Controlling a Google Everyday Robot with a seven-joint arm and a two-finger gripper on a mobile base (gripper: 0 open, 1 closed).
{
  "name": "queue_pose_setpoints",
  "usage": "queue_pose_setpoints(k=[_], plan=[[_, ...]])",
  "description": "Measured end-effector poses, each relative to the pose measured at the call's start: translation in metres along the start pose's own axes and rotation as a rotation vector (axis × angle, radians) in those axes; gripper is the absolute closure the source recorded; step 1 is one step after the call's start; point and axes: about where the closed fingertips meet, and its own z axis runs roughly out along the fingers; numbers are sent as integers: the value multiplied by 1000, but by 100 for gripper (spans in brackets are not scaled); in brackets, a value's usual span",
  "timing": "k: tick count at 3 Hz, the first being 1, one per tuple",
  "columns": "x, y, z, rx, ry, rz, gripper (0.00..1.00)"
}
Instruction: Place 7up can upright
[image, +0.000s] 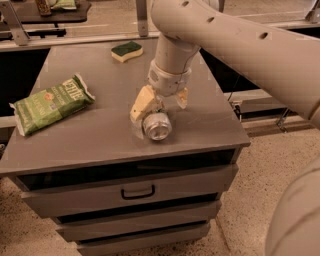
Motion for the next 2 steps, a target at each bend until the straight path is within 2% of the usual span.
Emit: queue_pose_setpoints(k=[2], plan=[[-10, 15, -7, 45, -29, -8, 63]])
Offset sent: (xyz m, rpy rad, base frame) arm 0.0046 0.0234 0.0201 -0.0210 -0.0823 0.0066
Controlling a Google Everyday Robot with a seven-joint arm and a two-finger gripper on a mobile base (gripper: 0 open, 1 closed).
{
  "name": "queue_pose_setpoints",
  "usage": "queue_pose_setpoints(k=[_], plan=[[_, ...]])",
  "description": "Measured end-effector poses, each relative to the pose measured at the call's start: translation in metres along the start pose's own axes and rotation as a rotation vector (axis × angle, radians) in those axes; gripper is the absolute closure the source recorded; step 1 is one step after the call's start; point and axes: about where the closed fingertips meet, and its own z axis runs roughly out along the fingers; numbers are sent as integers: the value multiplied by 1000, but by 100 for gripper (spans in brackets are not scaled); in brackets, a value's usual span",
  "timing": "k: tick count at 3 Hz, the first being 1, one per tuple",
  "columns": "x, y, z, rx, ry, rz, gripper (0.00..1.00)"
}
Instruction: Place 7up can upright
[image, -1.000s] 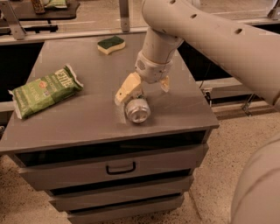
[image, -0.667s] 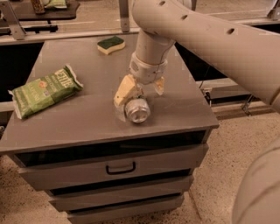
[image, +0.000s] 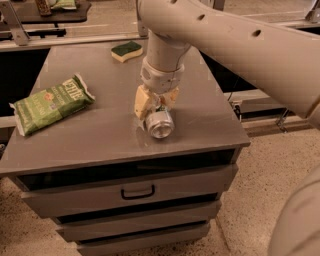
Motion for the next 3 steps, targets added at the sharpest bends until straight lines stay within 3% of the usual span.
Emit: queue_pose_setpoints(k=[1, 2, 3], plan=[[-13, 2, -15, -52, -110, -56, 87], [-33, -5, -43, -127, -292, -149, 100], [-54, -17, -77, -245, -504, -201, 100]])
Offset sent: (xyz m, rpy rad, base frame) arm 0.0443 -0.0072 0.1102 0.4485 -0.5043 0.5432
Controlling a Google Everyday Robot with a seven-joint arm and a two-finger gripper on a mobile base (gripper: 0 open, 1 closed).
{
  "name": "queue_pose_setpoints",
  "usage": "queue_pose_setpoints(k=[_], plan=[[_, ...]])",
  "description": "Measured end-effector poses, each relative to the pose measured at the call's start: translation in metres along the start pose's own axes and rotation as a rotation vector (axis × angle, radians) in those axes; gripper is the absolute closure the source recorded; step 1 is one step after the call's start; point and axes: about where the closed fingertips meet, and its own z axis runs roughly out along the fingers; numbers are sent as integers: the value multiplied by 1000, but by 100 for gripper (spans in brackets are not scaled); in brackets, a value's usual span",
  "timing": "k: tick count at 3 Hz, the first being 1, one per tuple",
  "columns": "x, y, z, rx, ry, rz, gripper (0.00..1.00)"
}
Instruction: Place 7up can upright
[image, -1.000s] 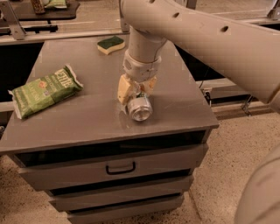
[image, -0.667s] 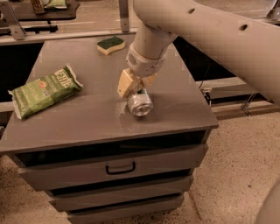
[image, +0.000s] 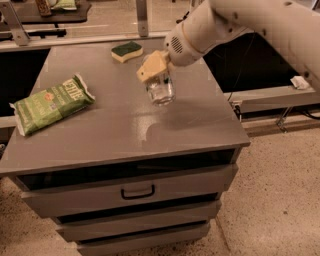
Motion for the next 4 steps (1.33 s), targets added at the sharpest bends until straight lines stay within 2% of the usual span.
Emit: queue_pose_setpoints(k=[1, 2, 3, 4], plan=[[-17, 0, -23, -110, -197, -64, 100], [-20, 12, -31, -142, -243, -152, 100], [-19, 12, -29, -136, -256, -160, 100], [-13, 13, -26, -130, -333, -218, 100]])
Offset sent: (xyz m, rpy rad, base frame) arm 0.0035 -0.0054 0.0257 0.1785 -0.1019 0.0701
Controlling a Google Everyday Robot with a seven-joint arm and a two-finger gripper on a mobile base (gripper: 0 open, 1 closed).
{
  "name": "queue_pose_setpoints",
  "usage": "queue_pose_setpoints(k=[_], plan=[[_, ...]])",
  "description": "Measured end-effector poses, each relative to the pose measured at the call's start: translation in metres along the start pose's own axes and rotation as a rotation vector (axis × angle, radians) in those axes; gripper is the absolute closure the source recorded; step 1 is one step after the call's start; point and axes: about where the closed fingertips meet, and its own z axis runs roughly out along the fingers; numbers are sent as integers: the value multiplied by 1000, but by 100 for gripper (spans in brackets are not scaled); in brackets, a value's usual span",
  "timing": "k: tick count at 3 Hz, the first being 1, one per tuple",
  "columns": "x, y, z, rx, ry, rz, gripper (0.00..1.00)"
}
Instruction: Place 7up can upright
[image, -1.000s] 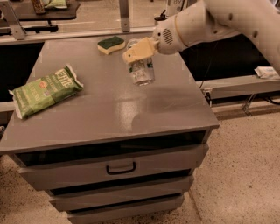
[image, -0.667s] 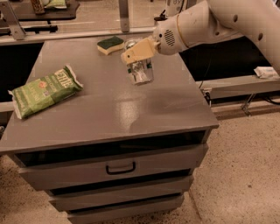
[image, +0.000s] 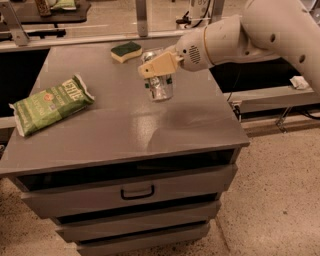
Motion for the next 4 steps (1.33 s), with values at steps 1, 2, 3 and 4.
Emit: queue_pose_setpoints(k=[1, 2, 3, 4], plan=[[1, 3, 3, 2, -96, -134, 100], [4, 6, 6, -22, -158, -275, 100], [12, 4, 10, -66, -220, -395, 100], [24, -4, 12, -127, -302, -422, 100]])
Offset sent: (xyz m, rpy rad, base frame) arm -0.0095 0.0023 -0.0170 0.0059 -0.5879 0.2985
